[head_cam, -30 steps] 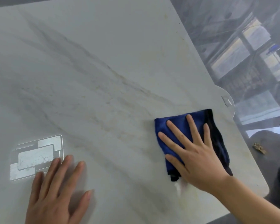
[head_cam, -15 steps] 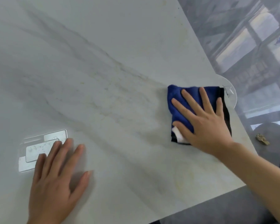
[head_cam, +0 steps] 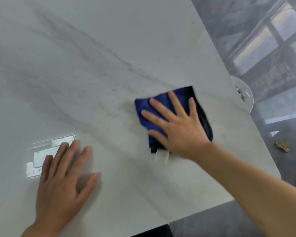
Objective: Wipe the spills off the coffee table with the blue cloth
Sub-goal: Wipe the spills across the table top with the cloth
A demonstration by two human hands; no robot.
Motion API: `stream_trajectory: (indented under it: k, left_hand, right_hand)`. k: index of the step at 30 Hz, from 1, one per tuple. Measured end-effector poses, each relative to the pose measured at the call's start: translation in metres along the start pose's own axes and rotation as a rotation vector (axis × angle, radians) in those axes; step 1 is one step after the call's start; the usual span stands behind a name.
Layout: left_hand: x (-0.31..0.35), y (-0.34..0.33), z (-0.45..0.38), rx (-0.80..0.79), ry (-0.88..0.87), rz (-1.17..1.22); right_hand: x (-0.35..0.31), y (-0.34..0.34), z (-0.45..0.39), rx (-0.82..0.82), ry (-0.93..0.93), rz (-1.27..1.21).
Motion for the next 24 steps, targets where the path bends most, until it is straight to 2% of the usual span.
stream_trajectory:
  k: [3,6,11,16,20,24]
  left_hand:
    - [0.001,0.002,0.0,0.018,-0.008,-0.001]
    - [-0.002,0.001,0.001,0.022,-0.013,-0.014]
    - [-0.002,0.001,0.001,0.007,-0.013,-0.025]
    - [-0.001,0.0,0.001,0.016,-0.017,-0.033]
    - [-0.002,0.0,0.003,0.027,-0.029,-0.043]
    - [0.0,0.002,0.003,0.035,-0.027,-0.042]
  right_hand:
    - [0.025,-0.007,0.011,-0.013,-0.133,0.034]
    - [0.012,-0.01,0.04,0.019,-0.201,0.008]
    - [-0.062,-0.019,0.088,0.038,-0.022,0.032]
    - [-0.127,-0.025,0.061,0.006,0.122,0.03]
    - [-0.107,-0.013,0.021,0.049,0.04,0.042]
    - [-0.056,-0.009,0.024,0.036,-0.12,0.04]
Point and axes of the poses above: each hand's wrist, its own z-axis away from the middle knuckle, its own y-axis out of the back of the hand, x = y × z, the point moved 8 cm from there along -z, towards the middle knuckle, and after that the axes turned 9 degrees about y, right-handed, at the moved point
